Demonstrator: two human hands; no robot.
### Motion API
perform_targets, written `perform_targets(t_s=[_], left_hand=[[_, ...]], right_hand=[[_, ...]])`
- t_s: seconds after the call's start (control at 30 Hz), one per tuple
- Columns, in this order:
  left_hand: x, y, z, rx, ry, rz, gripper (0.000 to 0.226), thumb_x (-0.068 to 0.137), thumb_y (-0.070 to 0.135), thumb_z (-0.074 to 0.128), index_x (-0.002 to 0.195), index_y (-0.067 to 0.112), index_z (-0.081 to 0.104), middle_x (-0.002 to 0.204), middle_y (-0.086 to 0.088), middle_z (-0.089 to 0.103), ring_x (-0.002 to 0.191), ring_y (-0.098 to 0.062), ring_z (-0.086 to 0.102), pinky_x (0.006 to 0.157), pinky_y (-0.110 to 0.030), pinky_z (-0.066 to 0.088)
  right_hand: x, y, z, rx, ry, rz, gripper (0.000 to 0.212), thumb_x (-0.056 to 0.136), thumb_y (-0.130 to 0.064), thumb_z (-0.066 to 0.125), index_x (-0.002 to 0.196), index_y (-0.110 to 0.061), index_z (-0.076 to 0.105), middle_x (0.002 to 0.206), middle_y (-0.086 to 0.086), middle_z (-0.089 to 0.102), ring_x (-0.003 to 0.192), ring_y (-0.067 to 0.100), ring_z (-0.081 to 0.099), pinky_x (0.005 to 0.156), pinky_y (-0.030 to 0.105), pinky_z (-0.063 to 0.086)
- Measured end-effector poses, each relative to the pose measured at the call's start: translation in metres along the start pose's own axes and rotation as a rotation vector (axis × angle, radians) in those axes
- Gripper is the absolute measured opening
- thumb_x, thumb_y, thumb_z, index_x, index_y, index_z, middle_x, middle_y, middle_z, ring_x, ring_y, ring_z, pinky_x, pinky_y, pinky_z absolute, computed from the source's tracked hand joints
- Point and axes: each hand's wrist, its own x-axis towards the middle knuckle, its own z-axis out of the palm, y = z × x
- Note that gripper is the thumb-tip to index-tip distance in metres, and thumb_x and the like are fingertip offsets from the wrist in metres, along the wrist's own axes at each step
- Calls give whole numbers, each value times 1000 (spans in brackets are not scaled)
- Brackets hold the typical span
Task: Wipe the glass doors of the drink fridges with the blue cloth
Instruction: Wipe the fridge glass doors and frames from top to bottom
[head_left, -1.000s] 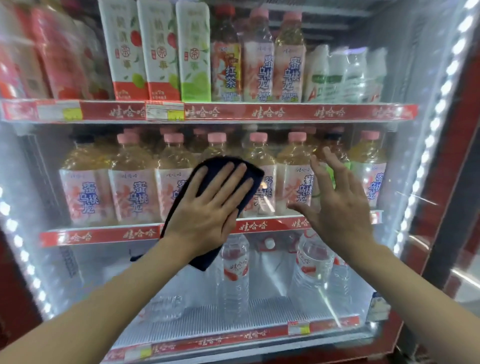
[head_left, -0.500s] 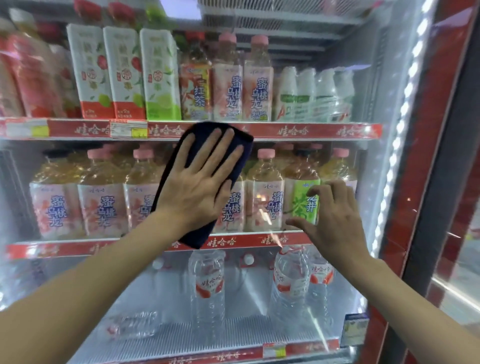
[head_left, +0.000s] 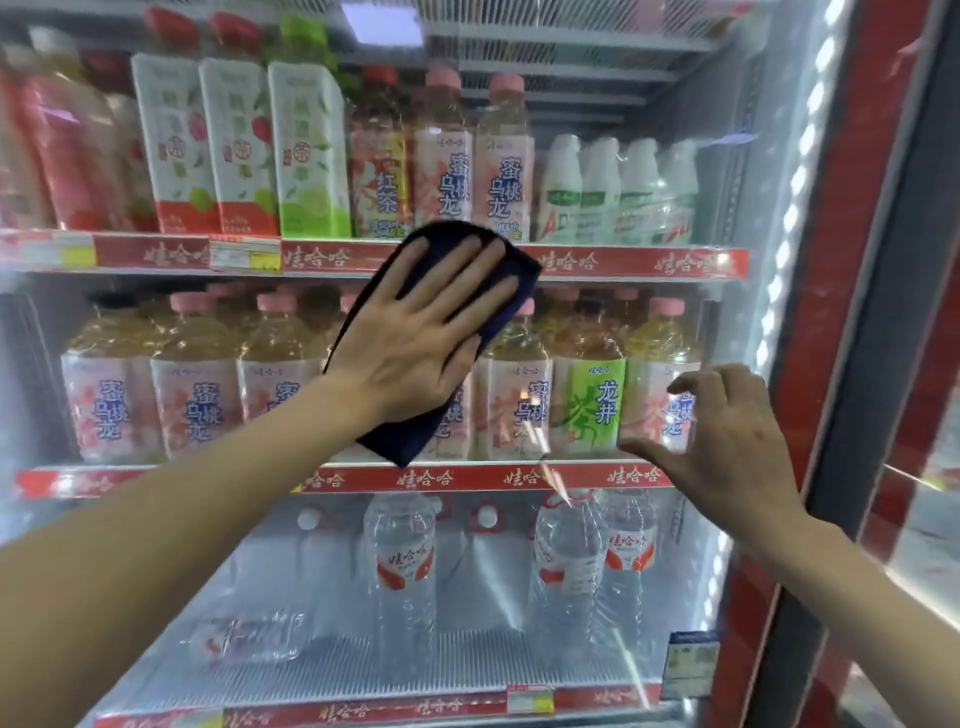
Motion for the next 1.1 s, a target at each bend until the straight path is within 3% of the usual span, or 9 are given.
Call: perform_targets(t_s=[0.1, 0.2, 0.37, 0.43, 0.5, 0.63, 0.8, 0.97, 1.1], left_hand=[[6, 27, 10, -16, 72, -188, 62, 106, 35, 32, 164, 17, 21, 172, -11, 15, 160, -27, 12, 128, -56, 7], [-15, 68, 24, -68, 77, -215, 64, 105, 36, 34, 164, 17, 22, 172, -10, 15, 160, -28, 13, 127, -57, 6], [-62, 135, 31, -49, -115, 86, 63, 106, 38, 32, 165, 18, 20, 173, -7, 15, 160, -26, 13, 129, -53, 2], [-56, 124, 27, -29, -153, 216, 63, 107, 39, 31, 165, 19, 19, 172, -6, 15, 160, -25, 12, 129, -51, 2], [-27, 98, 23, -27, -145, 294, 61, 108, 39, 29, 165, 20, 16, 173, -6, 13, 160, -23, 11, 130, -49, 3], [48, 69, 17, -19, 4, 32, 59, 108, 36, 28, 165, 20, 20, 172, -9, 16, 160, -25, 13, 129, -54, 8], [41, 123, 32, -57, 58, -121, 64, 105, 35, 35, 164, 16, 22, 172, -11, 16, 160, -28, 13, 128, -57, 6], [-2, 187, 46, -46, -99, 109, 65, 106, 40, 33, 165, 17, 17, 173, -7, 10, 160, -26, 8, 129, -52, -1], [14, 159, 34, -6, -170, 372, 64, 108, 41, 33, 165, 20, 15, 173, -4, 13, 160, -24, 8, 130, -48, -1]], right_hand=[[-2, 5, 9, 63, 6, 36, 71, 65, -47, 92, 110, -6, 57, 110, 12, 50, 102, 24, 44, 89, 33, 40], [-6, 9, 17, 90, 35, 26, 70, 65, -49, 90, 110, -7, 56, 111, 11, 48, 103, 25, 45, 89, 38, 45], [-4, 9, 11, 128, -27, 22, 67, 67, -43, 93, 111, -6, 57, 113, 13, 49, 105, 26, 45, 92, 34, 43], [-6, 18, 1, 157, -70, -7, 62, 71, -33, 94, 113, -5, 59, 115, 12, 50, 107, 24, 47, 93, 24, 38], [-10, 35, -9, 95, -34, -34, 61, 73, -31, 93, 117, -4, 61, 117, 15, 53, 108, 25, 49, 93, 29, 43], [-15, 62, -20, -39, 38, 12, 94, 72, -51, 85, 139, 7, 52, 133, 26, 53, 126, 43, 51, 109, 53, 47], [-21, 67, -9, -79, 74, -3, 96, 80, -59, 70, 148, 5, 48, 139, 26, 53, 126, 42, 55, 105, 53, 50], [-22, 73, -6, -83, 95, -30, 93, 82, -57, 73, 149, 1, 47, 141, 19, 51, 124, 35, 53, 105, 48, 49], [-26, 95, -21, -54, 38, -196, 81, 89, -37, 75, 151, 3, 42, 152, 18, 44, 138, 33, 45, 116, 43, 40]])
